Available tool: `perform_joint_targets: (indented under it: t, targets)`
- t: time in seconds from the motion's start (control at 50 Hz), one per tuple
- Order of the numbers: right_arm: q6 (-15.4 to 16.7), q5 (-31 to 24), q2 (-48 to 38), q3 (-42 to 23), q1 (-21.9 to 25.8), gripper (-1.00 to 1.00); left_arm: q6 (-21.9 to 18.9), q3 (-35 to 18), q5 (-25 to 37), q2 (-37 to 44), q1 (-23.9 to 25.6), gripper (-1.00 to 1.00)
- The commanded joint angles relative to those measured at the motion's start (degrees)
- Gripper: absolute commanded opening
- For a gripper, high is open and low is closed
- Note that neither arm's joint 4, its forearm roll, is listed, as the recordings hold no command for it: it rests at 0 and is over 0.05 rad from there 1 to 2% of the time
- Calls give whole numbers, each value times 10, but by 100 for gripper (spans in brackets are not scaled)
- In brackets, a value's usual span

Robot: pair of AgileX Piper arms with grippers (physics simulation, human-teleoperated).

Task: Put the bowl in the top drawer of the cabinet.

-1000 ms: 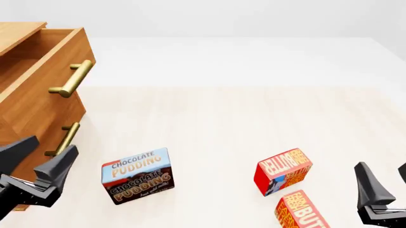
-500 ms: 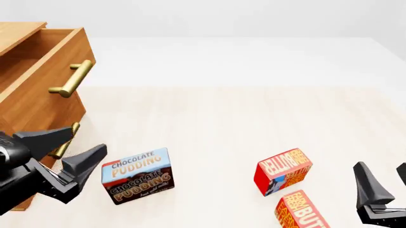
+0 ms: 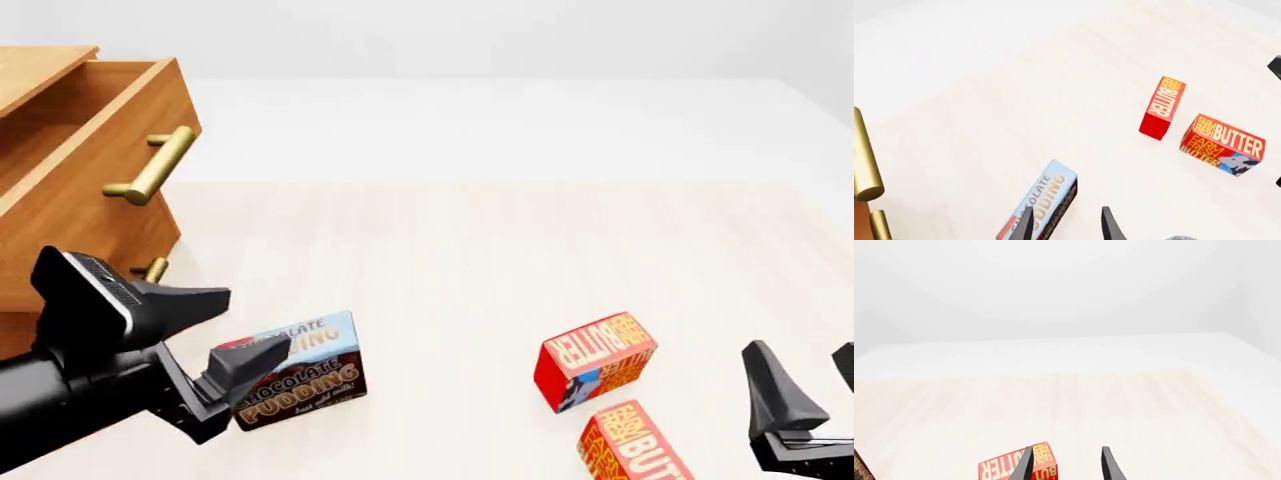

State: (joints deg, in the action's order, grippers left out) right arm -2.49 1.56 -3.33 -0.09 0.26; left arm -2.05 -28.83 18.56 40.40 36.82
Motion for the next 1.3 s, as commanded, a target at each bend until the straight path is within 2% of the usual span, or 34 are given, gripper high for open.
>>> perform_joint_targets:
  t: [0.02, 0.16, 0.38, 0.48, 0.5, 0.6, 1.16, 1.3]
  targets:
    - [-1, -1, 1, 0, 1, 100, 16, -13, 22, 19, 49, 100]
    - [-1, -1, 3, 0, 1, 100, 45, -20, 40, 26, 97, 100]
    - [0, -3, 5, 0, 3, 100, 62, -16, 53, 16, 119, 100]
    - [0, -4, 7, 0, 3, 100, 82, -5, 45, 22, 141, 100]
    - [0, -3, 7, 0, 5, 100, 105, 0, 37, 33, 164, 100]
    - [0, -4, 7, 0, 3, 100, 121, 5, 28, 40, 188, 100]
    - [-1, -12, 22, 0, 1, 100, 123, 1, 27, 44, 196, 100]
    - [0, -10, 18, 0, 3, 100, 118, 8, 22, 65, 213, 100]
